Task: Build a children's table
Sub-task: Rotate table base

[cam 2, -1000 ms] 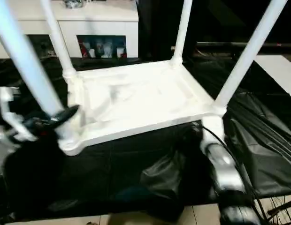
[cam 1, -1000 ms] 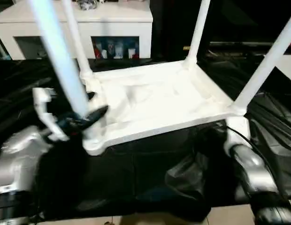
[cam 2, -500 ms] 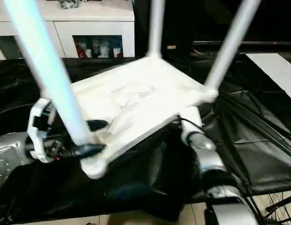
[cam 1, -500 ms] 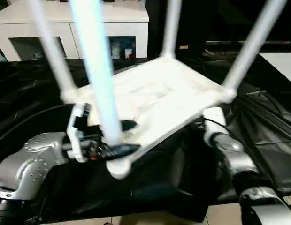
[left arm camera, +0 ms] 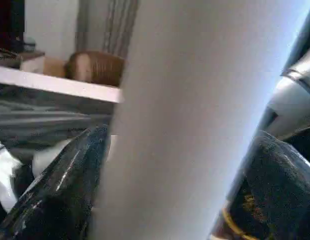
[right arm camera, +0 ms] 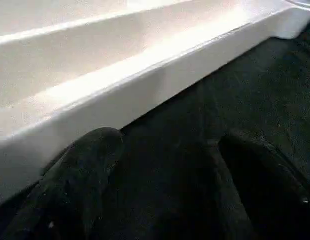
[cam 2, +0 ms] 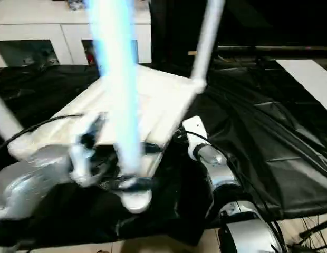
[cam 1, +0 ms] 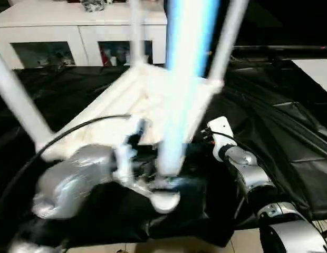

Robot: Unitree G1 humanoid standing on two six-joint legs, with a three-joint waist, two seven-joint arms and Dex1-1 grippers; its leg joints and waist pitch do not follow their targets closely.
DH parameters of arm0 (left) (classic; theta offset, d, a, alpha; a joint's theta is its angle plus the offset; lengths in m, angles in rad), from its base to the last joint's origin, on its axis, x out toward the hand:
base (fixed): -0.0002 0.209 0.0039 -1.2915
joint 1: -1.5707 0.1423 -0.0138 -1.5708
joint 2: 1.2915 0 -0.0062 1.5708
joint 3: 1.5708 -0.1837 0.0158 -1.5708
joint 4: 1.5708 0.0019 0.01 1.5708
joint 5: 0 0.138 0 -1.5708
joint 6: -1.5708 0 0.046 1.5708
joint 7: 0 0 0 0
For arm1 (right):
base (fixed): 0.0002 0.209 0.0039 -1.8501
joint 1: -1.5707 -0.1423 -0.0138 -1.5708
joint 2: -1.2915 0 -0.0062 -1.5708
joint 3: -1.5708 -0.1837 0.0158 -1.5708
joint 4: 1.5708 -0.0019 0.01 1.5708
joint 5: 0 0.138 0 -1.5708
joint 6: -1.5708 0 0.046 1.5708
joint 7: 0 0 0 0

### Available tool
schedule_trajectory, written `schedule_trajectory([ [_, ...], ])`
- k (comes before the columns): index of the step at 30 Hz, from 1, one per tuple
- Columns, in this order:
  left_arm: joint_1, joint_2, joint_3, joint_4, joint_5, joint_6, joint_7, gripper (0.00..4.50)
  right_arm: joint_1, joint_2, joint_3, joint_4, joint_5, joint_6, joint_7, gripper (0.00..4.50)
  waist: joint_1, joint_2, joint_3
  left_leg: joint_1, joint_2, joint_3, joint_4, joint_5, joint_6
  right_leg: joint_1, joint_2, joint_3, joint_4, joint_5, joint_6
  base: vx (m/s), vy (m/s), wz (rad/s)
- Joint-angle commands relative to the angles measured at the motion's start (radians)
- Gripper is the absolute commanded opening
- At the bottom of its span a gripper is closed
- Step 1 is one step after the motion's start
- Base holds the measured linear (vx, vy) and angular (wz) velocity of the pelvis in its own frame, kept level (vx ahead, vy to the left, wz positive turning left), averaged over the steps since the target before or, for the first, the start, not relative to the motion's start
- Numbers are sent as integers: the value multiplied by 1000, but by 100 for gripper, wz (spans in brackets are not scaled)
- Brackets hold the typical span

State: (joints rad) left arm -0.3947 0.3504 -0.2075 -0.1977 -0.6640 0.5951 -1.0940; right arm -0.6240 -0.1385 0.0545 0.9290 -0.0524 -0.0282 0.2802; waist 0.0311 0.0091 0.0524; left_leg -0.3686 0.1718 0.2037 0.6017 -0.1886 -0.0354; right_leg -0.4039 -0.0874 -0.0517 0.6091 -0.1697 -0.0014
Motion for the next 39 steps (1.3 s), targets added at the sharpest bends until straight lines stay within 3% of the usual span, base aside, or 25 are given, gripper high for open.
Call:
schedule_trajectory([
  [1, -40, -24, -34, 87, 96, -70, 51, 447, -32, 24, 24, 14, -6, -29, 28, 377, 4, 8, -59, 15, 45, -30, -81, -326, -41, 39, -51, 42, -79, -335, -191, 0, 0, 0],
  [7, -88, -50, -52, 177, 179, -157, 103, 447, -36, 30, 18, 19, 7, -44, 56, 377, 4, 10, -60, 13, 47, -31, -81, -314, -25, 41, -51, 41, -77, -300, -217, 0, 0, 0],
  [14, -120, -115, -65, 228, 206, -202, 107, 447, 8, 58, 45, -46, 58, -55, 252, 377, 3, 11, -58, 11, 50, -33, -83, -334, -16, 43, -52, 40, -80, -324, -223, 0, 0, 0],
  [21, -145, -173, -90, 296, 248, -259, 145, 447, 27, 62, 66, -73, 65, -41, 334, 377, 3, 10, -57, 9, 51, -36, -84, -336, -9, 44, -54, 41, -83, -333, -224, 0, 0, 0],
  [28, -178, -201, -74, 394, 336, -332, 222, 447, 4, 40, 31, -35, 33, -77, 221, 377, 5, 13, -57, 13, 51, -33, -83, -337, -8, 39, -53, 41, -86, -319, -234, 0, 0, 0],
  [30, -197, -179, -69, 456, 400, -379, 269, 447, -16, 20, -8, -14, 26, -91, 123, 377, 4, 12, -57, 11, 49, -36, -84, -340, -12, 41, -56, 40, -87, -345, -222, 0, 0, 0],
  [31, -201, -144, -69, 490, 445, -407, 288, 447, -26, 1, -49, -13, 39, -90, 72, 377, 5, 13, -57, 18, 49, -35, -82, -348, -13, 36, -56, 40, -92, -370, -211, 0, 0, 0],
  [33, -199, -130, -70, 502, 463, -422, 293, 447, -28, -6, -65, -17, 48, -88, 62, 377, 6, 11, -56, 14, 47, -36, -82, -338, -11, 38, -56, 40, -90, -386, -197, 0, 0, 0],
  [35, -196, -119, -63, 509, 465, -425, 294, 447, -28, -13, -79, -20, 58, -84, 60, 377, 11, 19, -57, 17, 46, -32, -80, -325, -8, 35, -56, 42, -90, -379, -200, 0, 0, 0],
  [39, -157, -41, -43, 518, 484, -443, 261, 447, 3, -58, -114, -74, 82, -77, 79, 377, 12, 19, -60, 8, 50, -33, -81, -284, 4, 40, -55, 40, -81, -296, -224, 0, 0, 0],
])
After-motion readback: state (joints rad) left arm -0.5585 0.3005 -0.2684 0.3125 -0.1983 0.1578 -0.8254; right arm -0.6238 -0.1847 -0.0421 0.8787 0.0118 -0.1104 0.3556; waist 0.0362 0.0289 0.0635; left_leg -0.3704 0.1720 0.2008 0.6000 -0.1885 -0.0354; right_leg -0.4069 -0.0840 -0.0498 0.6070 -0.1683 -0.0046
